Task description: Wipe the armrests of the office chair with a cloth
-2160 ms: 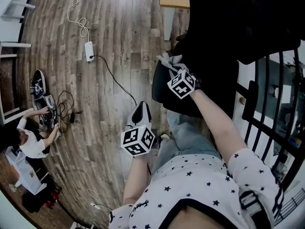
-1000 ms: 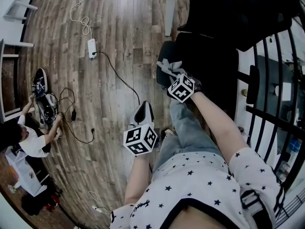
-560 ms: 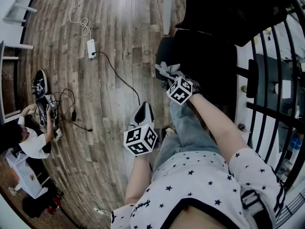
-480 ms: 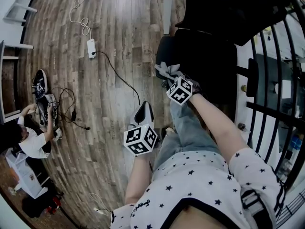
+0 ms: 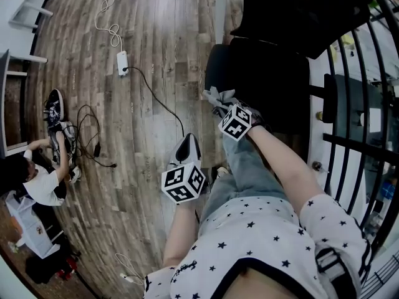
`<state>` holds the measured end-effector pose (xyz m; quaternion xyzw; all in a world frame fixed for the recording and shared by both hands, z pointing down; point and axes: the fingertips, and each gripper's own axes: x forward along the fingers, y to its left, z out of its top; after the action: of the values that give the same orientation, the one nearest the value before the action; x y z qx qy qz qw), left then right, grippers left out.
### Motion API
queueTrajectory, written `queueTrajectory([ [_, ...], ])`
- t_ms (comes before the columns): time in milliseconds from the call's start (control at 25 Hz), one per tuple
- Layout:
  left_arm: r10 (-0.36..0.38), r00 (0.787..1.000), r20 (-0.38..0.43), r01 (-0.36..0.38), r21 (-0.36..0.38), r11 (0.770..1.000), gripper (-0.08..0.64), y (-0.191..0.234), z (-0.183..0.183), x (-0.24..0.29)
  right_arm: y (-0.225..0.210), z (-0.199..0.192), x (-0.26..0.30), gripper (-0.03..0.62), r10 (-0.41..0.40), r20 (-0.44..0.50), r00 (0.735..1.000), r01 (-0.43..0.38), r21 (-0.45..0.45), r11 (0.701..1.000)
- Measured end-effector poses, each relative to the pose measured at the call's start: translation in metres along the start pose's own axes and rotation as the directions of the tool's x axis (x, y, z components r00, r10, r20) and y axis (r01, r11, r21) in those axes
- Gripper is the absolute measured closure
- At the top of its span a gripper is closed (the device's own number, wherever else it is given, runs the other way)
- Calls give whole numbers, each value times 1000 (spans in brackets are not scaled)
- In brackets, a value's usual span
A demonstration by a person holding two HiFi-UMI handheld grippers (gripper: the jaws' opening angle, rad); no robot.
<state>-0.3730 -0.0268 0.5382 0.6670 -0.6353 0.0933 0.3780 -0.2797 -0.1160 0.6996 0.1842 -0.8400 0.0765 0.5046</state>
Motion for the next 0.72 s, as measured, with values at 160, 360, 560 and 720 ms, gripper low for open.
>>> queueTrajectory([
  [160,0,1000,15,0,2,1000,554,-1,-1,-7,3,1,-8,560,-13,14,1000,13,4,1000],
  [360,4,1000,31,-4,5,1000,554,-2,-3,-21,9,5,-32,560,-27,73,997,22,68,997],
  [560,-3,999,47,2,20,1000,554,-4,-7,-35,24,7,-66,560,-49,156,987,29,127,991],
  [720,-15,998,63,13,32,999,554,-9,-8,-48,39,12,-97,559,-73,224,972,34,172,984],
])
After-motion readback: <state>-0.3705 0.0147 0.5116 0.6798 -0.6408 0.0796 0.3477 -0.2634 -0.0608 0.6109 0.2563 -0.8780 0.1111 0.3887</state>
